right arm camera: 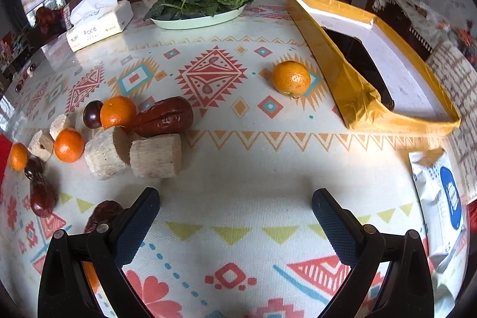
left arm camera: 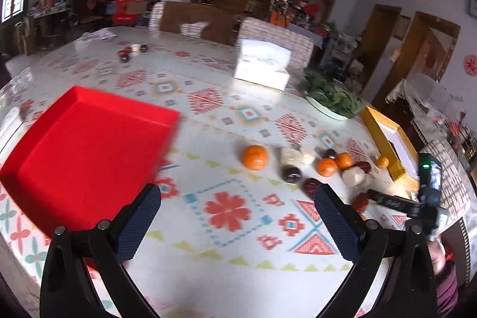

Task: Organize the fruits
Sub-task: 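Grasp a tangerine with the right tool while the left tool moves toward a dark red date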

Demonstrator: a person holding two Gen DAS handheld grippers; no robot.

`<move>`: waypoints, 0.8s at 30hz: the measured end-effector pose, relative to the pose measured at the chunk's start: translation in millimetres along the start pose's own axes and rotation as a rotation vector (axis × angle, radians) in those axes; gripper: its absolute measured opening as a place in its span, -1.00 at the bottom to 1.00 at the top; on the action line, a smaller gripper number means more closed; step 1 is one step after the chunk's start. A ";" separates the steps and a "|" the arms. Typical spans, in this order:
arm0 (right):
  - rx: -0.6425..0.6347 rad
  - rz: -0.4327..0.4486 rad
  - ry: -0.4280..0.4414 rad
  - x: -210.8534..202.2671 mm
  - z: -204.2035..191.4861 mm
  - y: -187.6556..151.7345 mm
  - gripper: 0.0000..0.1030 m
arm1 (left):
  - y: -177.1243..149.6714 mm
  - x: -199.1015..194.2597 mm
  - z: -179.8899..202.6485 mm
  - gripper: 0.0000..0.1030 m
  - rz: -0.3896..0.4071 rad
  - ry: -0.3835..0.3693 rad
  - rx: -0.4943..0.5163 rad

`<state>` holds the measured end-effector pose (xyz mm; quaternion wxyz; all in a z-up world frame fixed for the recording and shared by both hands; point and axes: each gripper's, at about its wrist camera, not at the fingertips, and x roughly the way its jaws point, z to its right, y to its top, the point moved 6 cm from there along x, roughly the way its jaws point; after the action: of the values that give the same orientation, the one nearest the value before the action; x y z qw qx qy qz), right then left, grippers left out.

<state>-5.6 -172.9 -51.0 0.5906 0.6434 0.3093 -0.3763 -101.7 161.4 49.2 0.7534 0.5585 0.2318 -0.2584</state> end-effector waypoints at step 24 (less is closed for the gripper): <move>-0.149 0.086 0.332 -52.7 -92.7 -66.3 0.16 | -10.6 48.4 66.0 0.59 -0.093 -0.149 0.149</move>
<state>-78.2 -71.1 -39.3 0.5928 0.6639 0.4018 -0.2154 -67.9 89.2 28.4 0.7122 0.5807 0.1809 -0.3503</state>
